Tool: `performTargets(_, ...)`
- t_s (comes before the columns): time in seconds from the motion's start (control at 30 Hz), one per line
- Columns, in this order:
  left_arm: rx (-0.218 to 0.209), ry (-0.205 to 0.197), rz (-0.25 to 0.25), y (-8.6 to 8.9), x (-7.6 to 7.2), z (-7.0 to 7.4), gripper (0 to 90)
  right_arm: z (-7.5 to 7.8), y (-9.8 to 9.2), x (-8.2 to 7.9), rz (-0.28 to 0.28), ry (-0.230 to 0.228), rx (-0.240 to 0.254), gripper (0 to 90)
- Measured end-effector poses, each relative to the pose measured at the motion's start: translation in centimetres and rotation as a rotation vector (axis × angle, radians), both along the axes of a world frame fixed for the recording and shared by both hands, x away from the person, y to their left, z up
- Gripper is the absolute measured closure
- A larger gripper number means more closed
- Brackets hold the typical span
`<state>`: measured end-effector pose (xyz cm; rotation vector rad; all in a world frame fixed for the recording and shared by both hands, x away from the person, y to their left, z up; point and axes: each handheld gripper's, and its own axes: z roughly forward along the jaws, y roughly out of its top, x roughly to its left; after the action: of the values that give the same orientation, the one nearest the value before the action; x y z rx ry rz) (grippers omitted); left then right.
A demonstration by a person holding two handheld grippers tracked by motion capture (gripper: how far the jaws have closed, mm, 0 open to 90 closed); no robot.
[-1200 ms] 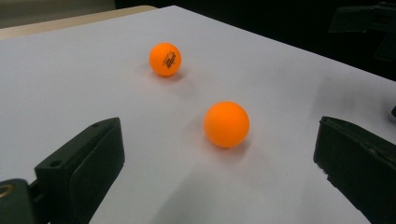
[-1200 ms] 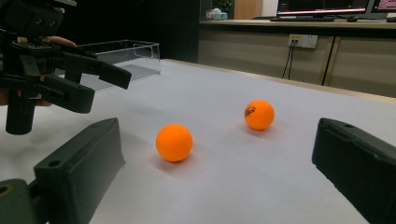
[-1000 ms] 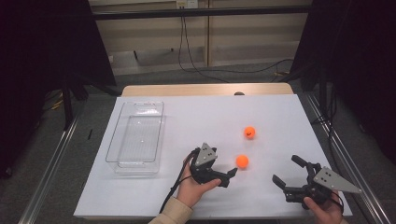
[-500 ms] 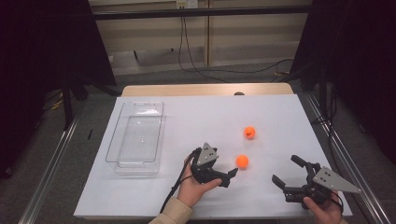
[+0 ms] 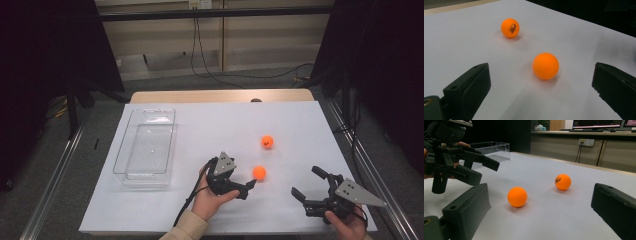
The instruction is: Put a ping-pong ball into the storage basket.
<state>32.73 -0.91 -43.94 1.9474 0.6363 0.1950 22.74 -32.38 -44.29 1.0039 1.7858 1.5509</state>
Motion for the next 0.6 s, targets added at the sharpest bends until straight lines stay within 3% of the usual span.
performTargets(0.6,0.022,0.016,-0.002,-0.52,0.44,-0.38,2.4,0.0,0.01,0.02,0.001,-0.001,0.0,1.5)
